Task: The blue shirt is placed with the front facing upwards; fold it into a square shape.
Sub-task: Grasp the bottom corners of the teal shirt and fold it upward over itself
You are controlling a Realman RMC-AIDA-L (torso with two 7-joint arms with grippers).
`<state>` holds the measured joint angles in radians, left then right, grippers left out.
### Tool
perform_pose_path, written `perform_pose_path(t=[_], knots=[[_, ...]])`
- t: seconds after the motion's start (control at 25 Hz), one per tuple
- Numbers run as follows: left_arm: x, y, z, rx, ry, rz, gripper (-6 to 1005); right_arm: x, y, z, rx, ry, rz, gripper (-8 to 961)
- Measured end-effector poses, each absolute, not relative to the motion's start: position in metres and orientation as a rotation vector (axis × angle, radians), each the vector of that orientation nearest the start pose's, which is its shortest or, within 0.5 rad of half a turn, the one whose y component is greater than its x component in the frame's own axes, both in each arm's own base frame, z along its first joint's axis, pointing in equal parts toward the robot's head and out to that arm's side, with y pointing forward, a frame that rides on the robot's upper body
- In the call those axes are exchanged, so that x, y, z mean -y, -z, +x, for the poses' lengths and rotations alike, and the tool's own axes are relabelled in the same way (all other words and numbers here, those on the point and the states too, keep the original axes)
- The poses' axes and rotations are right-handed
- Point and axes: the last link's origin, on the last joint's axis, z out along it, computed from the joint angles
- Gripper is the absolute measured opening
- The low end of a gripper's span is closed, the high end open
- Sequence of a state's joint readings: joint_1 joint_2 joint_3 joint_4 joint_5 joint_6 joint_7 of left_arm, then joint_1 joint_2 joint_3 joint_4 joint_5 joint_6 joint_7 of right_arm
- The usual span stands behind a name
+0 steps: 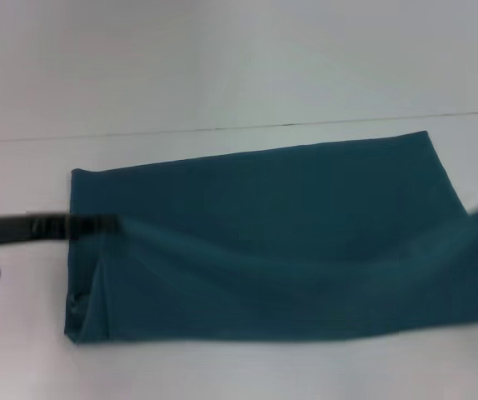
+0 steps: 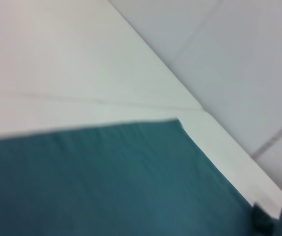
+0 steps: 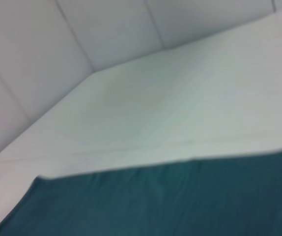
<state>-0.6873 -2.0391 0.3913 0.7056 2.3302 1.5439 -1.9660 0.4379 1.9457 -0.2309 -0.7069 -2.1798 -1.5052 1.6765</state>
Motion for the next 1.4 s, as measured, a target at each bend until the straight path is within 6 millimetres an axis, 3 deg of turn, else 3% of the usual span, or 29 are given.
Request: perform_pose_path(t=[0.28, 0.6, 0.92, 1.4], knots=[[-0.421, -0.038, -0.253, 1.305, 0.607, -2.256, 0, -0.387, -0.112, 0.334, -1.048, -0.593, -2.047, 12], [-0.456, -0.028, -0.247, 1.248, 0.581, -2.056, 1, -0.439, -0.078, 0.315, -1.021, -0.453, -1.965, 11], [-0.471, -0.009, -0.234, 1.141, 0.530, -2.008, 2, -0.460, -0.054, 0.308, -0.985, -0.320, -1.865, 12], [-0.480, -0.005, -0.220, 1.100, 0.547, -1.997, 4, -0.468, -0.065, 0.302, -0.968, -0.363, -1.818, 12]])
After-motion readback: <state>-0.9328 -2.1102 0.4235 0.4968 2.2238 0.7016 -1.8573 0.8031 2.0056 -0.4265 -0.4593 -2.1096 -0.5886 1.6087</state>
